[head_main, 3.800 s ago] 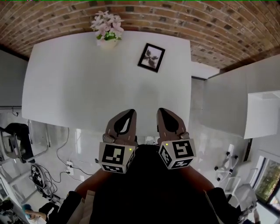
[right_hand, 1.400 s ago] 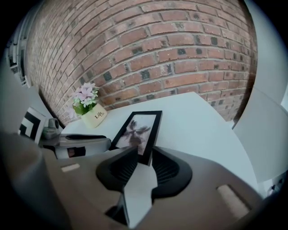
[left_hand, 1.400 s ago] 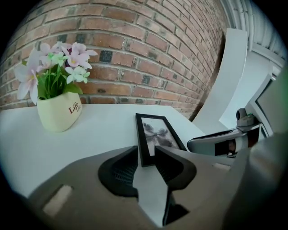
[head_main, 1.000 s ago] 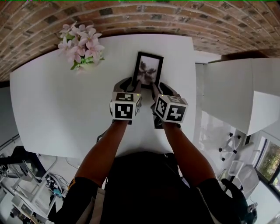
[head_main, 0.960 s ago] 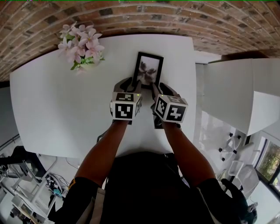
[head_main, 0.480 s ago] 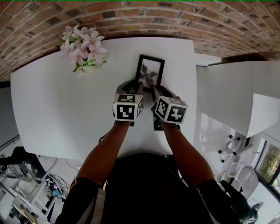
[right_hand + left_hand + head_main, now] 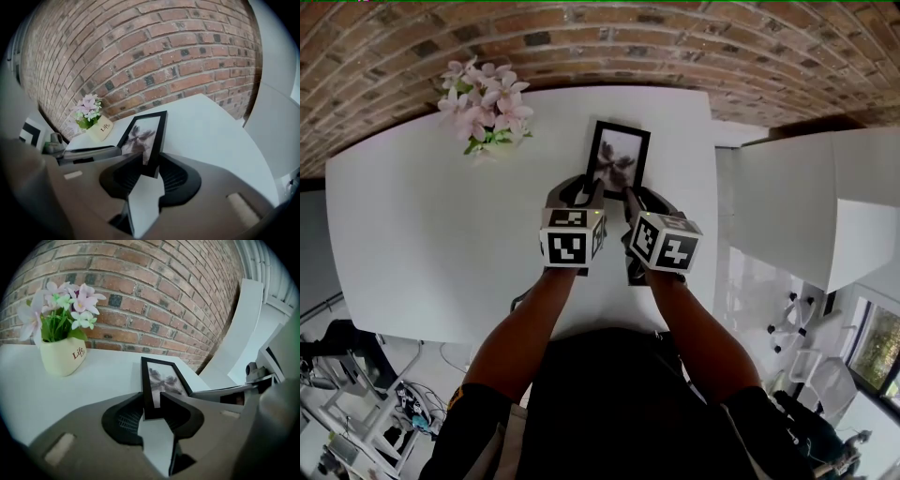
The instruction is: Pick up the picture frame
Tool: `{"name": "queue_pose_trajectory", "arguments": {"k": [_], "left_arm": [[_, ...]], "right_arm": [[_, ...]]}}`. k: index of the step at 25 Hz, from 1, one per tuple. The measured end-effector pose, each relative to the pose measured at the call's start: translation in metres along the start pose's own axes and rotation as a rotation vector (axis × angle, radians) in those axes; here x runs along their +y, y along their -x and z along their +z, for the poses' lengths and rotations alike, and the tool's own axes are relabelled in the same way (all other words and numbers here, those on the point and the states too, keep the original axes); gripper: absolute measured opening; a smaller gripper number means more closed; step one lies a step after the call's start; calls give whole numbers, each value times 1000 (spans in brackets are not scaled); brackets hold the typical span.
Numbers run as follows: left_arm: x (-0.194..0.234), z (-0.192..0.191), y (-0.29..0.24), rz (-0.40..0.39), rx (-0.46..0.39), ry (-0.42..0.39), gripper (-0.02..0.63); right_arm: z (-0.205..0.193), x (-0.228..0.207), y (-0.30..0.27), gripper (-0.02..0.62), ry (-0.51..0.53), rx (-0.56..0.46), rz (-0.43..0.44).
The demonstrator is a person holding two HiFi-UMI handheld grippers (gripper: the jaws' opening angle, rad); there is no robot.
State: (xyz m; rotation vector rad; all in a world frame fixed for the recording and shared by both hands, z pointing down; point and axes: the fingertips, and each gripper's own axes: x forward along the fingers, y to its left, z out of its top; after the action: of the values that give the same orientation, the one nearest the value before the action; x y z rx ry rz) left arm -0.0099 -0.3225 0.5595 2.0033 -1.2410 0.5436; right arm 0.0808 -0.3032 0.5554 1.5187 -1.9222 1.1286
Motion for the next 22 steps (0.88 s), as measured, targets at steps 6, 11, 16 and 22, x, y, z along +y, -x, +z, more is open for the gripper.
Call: {"name": "queue_pose_trajectory", "arguments": {"k": [6, 11, 16, 22], "left_arm": [[-8, 5, 34, 13, -66, -5, 104], [-13, 2, 67, 31, -112, -5, 103], [-23, -2, 99, 38, -154, -23, 103], [-41, -8, 134, 24, -206, -34, 103]], "right_arm": [[3, 19, 27, 110, 51, -43, 19], [-5, 36, 53, 109, 69, -65, 29], [-13, 50, 80, 109, 86, -100, 32], [-22, 58, 115, 107, 99, -145, 22]]}}
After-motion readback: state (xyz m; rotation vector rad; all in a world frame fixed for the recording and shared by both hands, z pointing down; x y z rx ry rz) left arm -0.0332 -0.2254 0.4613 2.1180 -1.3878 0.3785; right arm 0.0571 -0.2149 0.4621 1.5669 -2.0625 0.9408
